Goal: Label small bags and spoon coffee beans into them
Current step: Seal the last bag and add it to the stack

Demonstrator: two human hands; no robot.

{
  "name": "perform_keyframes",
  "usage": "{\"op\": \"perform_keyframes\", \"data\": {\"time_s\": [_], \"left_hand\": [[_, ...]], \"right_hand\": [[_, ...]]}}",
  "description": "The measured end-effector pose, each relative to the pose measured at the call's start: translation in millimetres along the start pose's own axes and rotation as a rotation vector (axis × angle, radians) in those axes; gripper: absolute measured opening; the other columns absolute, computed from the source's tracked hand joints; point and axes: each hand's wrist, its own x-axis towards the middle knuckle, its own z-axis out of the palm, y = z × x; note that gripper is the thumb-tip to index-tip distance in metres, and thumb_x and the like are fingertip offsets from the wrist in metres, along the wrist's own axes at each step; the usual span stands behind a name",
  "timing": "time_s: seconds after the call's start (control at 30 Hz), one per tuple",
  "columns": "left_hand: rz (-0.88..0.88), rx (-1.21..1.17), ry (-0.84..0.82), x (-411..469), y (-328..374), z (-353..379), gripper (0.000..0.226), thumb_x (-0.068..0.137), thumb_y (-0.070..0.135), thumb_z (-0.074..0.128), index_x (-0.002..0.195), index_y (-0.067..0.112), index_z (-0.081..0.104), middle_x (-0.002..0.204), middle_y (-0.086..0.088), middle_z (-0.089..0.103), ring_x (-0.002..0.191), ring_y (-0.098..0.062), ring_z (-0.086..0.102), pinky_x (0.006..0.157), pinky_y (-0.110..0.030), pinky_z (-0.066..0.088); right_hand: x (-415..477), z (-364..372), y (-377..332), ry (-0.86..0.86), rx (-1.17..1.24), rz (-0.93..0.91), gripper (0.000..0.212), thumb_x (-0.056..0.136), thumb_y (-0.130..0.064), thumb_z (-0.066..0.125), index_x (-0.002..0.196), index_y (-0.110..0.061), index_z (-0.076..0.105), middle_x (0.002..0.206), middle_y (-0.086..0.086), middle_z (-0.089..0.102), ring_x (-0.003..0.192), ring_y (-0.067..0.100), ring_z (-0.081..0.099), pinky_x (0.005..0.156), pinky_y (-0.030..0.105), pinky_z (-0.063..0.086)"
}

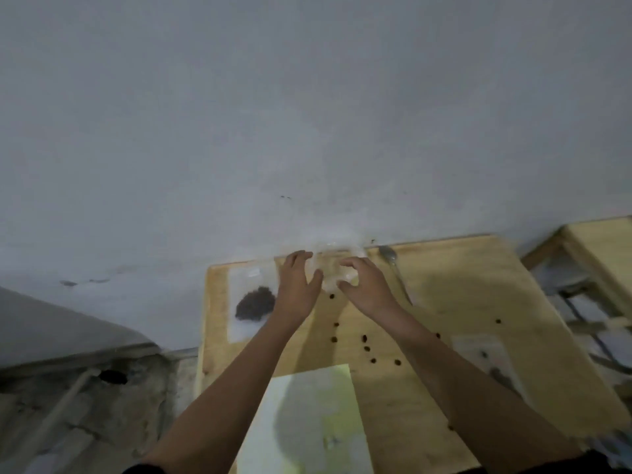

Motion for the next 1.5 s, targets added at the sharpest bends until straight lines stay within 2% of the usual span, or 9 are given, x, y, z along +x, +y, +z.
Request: {"op": "perform_keyframes", "data": {"time_s": [0.2,0.47,0.6,0.8,0.93,1.07,1.17,1.37,1.5], "left_hand": [[0.140,-0.014,-0.288,-34.6,66.3,94.1,0.038,0.094,0.021,0.050,0.131,0.011,0.046,0.133,-0.004,0.045,0.124,-0.017,0.041,0.091,-0.016,0.028],[0.032,0.079,-0.584,-104.3,94.2,208.7,0.040,0.096,0.026,0.048,0.134,0.012,0.044,0.136,-0.004,0.046,0.125,-0.020,0.045,0.096,-0.023,0.037],[0.202,0.440,-0.669,-128.7,75.0,253.7,0.038,0.102,0.024,0.030,0.138,0.014,0.036,0.145,-0.005,0.032,0.130,-0.026,0.032,0.108,-0.028,0.025],[0.461,0.864,-0.617,-145.8,70.8,288.6,0.019,0.082,0.025,0.065,0.090,0.008,0.071,0.087,-0.026,0.063,0.079,-0.046,0.059,0.074,-0.053,0.054],[0.391,0.668,-0.608,-148.6,74.2,303.2,0.030,0.085,0.012,0.044,0.080,0.001,0.072,0.089,-0.036,0.063,0.081,-0.051,0.062,0.075,-0.061,0.052],[-0.024,0.289,-0.453,-147.8,93.1,299.6,0.044,0.094,0.018,0.046,0.130,-0.006,0.043,0.139,-0.026,0.039,0.129,-0.042,0.036,0.108,-0.050,0.031],[-0.151,0.172,-0.382,-152.6,97.9,300.1,0.053,0.096,0.020,0.047,0.141,-0.002,0.030,0.150,-0.017,0.026,0.138,-0.031,0.025,0.115,-0.037,0.021],[-0.223,0.006,-0.285,-152.2,106.6,297.7,0.042,0.094,0.008,0.048,0.135,0.000,0.040,0.141,-0.015,0.037,0.128,-0.025,0.038,0.107,-0.029,0.030],[-0.267,-0.182,-0.217,-146.2,112.2,290.5,0.035,0.092,0.009,0.053,0.127,0.006,0.050,0.124,-0.009,0.047,0.103,-0.014,0.049,0.082,-0.018,0.040]], "right_hand": [[-69.3,-79.7,86.8,0.177,-0.025,0.210,0.039,0.088,-0.016,0.061,0.126,-0.009,0.052,0.127,0.009,0.051,0.120,0.022,0.049,0.091,0.021,0.035],[-151.7,-125.6,200.1,0.166,0.003,0.519,0.041,0.092,-0.019,0.056,0.131,-0.015,0.046,0.134,0.004,0.048,0.123,0.019,0.046,0.097,0.023,0.037],[-169.6,-124.4,238.7,0.061,-0.018,0.534,0.045,0.093,-0.021,0.052,0.136,-0.013,0.040,0.139,0.006,0.042,0.127,0.019,0.042,0.098,0.023,0.036],[-171.7,-112.0,258.3,-0.073,-0.049,0.502,0.057,0.095,-0.018,0.047,0.146,-0.009,0.024,0.153,0.008,0.024,0.141,0.025,0.023,0.110,0.031,0.027],[-176.3,-99.4,263.7,-0.083,-0.085,0.443,0.057,0.094,-0.018,0.049,0.145,-0.013,0.024,0.150,0.007,0.025,0.139,0.025,0.025,0.109,0.031,0.028],[-178.7,-95.9,268.5,0.011,-0.066,0.440,0.047,0.092,-0.015,0.048,0.137,-0.011,0.035,0.142,0.009,0.035,0.131,0.026,0.032,0.107,0.030,0.029],[-178.0,-96.2,272.8,0.078,0.005,0.454,0.037,0.088,-0.015,0.050,0.124,-0.010,0.046,0.131,0.010,0.043,0.122,0.027,0.038,0.097,0.029,0.034],[-175.9,-104.3,278.0,0.175,0.220,0.624,0.032,0.083,-0.012,0.058,0.115,-0.008,0.052,0.119,0.013,0.042,0.100,0.025,0.046,0.079,0.028,0.039],[-176.6,-109.2,280.0,0.248,0.304,0.642,0.029,0.084,-0.010,0.062,0.111,-0.009,0.054,0.118,0.012,0.046,0.087,0.016,0.044,0.072,0.023,0.036]]}}
